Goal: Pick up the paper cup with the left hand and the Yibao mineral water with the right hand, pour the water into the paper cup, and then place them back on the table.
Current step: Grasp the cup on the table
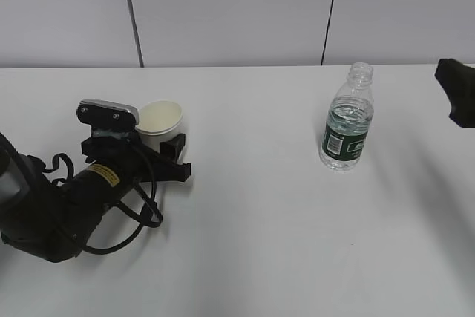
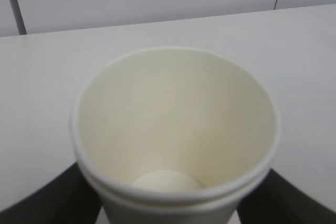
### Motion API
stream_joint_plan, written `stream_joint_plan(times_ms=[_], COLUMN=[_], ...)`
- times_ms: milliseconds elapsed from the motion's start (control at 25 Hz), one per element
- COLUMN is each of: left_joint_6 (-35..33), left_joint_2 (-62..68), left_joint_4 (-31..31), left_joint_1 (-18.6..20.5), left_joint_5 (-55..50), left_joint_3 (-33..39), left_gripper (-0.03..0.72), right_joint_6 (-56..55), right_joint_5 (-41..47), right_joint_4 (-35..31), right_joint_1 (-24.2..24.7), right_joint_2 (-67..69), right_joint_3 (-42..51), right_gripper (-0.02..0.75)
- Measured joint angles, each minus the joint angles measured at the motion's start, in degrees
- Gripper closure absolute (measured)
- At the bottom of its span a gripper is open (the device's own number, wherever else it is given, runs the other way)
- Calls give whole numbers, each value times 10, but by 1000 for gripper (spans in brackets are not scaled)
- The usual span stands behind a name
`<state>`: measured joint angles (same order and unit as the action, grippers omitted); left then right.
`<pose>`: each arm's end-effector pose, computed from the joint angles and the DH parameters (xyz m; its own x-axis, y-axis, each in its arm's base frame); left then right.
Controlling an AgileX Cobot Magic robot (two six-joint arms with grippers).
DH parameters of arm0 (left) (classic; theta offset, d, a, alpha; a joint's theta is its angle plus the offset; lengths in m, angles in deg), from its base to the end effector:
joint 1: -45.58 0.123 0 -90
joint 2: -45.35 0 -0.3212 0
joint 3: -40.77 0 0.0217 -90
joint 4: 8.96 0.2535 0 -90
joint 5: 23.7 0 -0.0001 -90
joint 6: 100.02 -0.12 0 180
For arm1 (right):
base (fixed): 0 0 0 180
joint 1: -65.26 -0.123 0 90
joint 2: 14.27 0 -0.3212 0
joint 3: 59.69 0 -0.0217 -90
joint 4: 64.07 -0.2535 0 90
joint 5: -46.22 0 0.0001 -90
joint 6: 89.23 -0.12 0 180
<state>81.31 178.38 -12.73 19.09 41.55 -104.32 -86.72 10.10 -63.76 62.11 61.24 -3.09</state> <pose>0.3703 -0.1765 0.0879 -0.2170 0.0515 -0.9748 0.3826 0.9232 -0.0364 0.2412 0.0137 0.2675 -0.1013 -0.0538 -0.9934 -0.0631 0.9969 -0.0476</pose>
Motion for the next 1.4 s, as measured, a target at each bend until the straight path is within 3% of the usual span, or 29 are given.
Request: stream_joint_plan(times_ms=[360,600,840,1400], left_joint_6=[0,0,0,0], left_joint_2=[0,0,0,0], left_joint_4=[0,0,0,-1], left_joint_1=[0,0,0,0], left_joint_5=[0,0,0,1], left_joint_3=[0,0,0,0], left_gripper=[245,245,245,245], right_joint_6=[-66,-69,-69,-99], right_joint_5=[-60,-157,-272,-292], right_joint_4=[8,74,91,134], right_joint_1=[0,0,0,0], right_joint_2=[113,214,318,409], right_joint_3=[0,-1,-3,-41], right_gripper=[153,153,153,151])
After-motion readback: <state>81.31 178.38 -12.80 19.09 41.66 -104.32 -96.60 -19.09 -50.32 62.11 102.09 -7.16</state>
